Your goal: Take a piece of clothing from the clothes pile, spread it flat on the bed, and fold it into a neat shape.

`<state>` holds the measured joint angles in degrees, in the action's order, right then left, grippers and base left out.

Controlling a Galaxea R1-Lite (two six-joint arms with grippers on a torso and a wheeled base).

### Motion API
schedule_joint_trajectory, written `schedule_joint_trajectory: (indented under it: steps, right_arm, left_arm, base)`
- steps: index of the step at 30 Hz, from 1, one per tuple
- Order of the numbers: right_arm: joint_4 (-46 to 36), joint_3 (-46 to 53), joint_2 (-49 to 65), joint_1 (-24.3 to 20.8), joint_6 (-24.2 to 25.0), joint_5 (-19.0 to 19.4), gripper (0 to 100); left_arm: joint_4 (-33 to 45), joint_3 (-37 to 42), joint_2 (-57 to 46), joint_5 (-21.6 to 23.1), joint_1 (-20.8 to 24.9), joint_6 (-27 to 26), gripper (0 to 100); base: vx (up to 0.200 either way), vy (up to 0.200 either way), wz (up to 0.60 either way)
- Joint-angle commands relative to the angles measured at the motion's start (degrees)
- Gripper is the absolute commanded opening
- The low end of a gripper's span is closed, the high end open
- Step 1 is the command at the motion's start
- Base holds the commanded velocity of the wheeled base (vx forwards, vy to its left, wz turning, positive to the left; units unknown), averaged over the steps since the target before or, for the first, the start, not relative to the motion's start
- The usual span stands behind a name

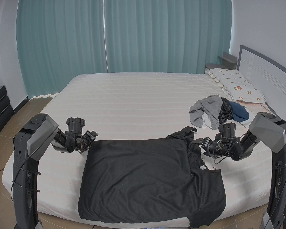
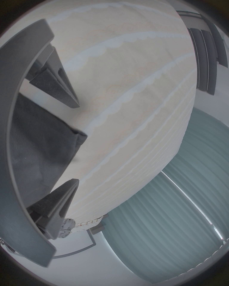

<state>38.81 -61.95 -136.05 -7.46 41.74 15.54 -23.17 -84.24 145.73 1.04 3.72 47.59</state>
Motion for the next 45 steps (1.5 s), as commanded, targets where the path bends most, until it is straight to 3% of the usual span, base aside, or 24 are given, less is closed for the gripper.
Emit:
schedule_joint_trajectory:
  steps: [1,2,11,18,45]
  right_arm:
    - [0.03,-0.01,0.26,-0.01,0.01,0.01,100]
    - [0.03,-0.1,0.26,-0.01,0.01,0.01,100]
    - [0.21,-1.06,-0.27,0.17,0.01,-0.07,100]
    - [0.12,-4.23,-1.41,0.25,-0.08,-0.07,100]
    - [-11.39,-34.81,-16.44,-3.35,-1.84,-3.94,100]
  left_arm:
    - [-0.12,-0.58,1.49,0.02,0.94,0.04,100]
    - [-0.2,-0.75,1.67,0.02,0.94,0.04,0]
    - [-0.29,-1.72,1.31,-1.04,-0.29,0.57,0]
    - [-2.67,-3.92,0.35,-4.73,-2.58,0.66,0]
    - [-2.58,-4.8,-1.32,-4.99,-2.84,0.48,0]
  base:
    - [0.0,0.0,0.0]
    - [0.0,0.0,0.0]
    - [0.0,0.0,0.0]
    - [0.0,0.0,0.0]
    - [0.0,0.0,0.0]
